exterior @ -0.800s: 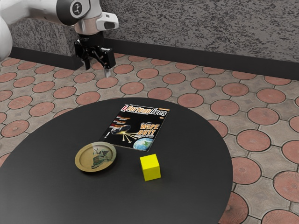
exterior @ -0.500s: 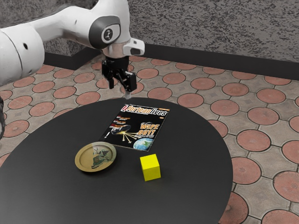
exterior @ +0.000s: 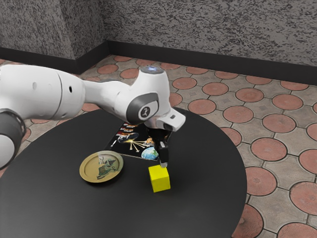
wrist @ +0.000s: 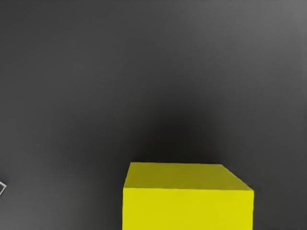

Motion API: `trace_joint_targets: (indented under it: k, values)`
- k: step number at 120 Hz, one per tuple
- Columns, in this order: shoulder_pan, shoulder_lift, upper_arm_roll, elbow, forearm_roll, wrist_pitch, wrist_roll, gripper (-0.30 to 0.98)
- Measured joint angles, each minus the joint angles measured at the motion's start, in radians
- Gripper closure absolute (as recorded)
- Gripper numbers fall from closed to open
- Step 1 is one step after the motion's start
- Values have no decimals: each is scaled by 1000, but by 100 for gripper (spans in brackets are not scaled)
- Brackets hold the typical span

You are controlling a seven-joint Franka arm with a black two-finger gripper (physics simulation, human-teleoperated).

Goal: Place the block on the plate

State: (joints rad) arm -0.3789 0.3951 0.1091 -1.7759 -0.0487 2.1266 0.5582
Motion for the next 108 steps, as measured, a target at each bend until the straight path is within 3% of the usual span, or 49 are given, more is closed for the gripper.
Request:
trace_joint_targets:
  k: [25,108]
  values:
    - [-23,-57,1,-167,-15,141,85,2]
    - [-11,19,3,-211,-82,274,142,2]
